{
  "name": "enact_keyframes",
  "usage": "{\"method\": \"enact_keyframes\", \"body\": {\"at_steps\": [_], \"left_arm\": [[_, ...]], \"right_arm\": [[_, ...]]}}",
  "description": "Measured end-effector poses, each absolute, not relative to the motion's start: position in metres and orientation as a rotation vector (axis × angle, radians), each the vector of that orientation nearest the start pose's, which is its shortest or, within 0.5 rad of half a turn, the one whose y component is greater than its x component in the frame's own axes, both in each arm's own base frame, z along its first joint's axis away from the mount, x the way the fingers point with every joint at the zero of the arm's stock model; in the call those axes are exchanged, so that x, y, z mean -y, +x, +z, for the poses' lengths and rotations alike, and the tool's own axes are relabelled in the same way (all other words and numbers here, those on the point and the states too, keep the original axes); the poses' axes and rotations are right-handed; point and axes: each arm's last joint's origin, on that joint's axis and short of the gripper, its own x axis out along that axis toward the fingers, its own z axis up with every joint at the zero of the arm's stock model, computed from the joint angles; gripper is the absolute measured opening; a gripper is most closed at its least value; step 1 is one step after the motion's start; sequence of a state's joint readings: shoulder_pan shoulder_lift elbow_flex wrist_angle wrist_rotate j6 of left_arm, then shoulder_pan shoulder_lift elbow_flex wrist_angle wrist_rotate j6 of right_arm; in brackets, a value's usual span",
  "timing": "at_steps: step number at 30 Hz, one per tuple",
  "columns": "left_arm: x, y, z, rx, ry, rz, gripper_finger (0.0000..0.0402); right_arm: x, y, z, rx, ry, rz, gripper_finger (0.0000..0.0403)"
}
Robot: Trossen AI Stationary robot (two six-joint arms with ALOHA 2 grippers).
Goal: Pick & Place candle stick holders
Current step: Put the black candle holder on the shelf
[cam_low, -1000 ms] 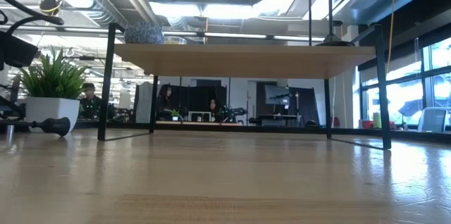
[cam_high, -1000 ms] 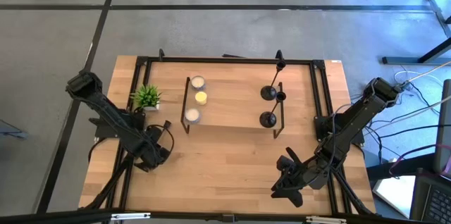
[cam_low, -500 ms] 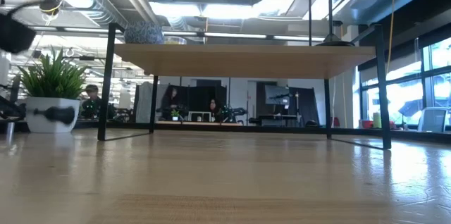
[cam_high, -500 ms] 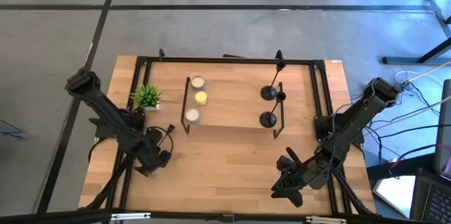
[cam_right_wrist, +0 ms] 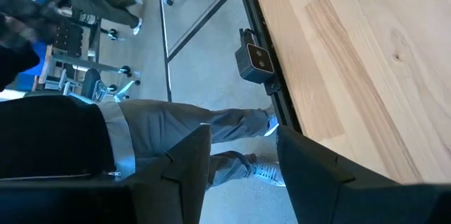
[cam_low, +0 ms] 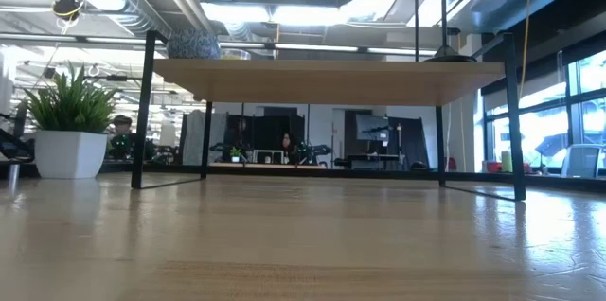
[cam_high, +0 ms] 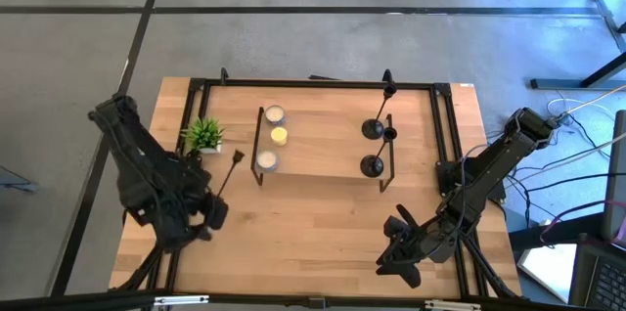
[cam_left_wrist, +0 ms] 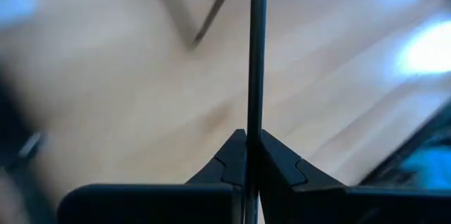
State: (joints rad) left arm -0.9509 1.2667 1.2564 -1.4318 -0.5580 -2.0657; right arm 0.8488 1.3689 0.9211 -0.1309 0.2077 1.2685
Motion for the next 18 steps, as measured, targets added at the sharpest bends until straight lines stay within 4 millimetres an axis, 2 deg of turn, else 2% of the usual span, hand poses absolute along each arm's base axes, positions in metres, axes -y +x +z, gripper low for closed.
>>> {"method": "enact_keyframes", "body": {"at_steps": [5,9,13,18], "left_arm": [[0.144,0.14,0.354,-0.436,-0.803,0.663,0.001],[0.137,0.157,0.368,-0.214,-0.705,0.66,0.001],[0.126,0.177,0.375,-0.154,-0.619,0.702,0.001],[0.107,0.204,0.388,-0.167,-0.474,0.71,0.001]], "right_arm": [[-0.216,0.206,0.264,-0.736,0.926,0.251,0.0167],[-0.211,0.22,0.283,-0.588,0.841,0.306,0.0167],[-0.201,0.236,0.322,-0.41,0.669,0.3,0.0167],[-0.182,0.251,0.39,-0.181,0.415,0.263,0.0167]]}}
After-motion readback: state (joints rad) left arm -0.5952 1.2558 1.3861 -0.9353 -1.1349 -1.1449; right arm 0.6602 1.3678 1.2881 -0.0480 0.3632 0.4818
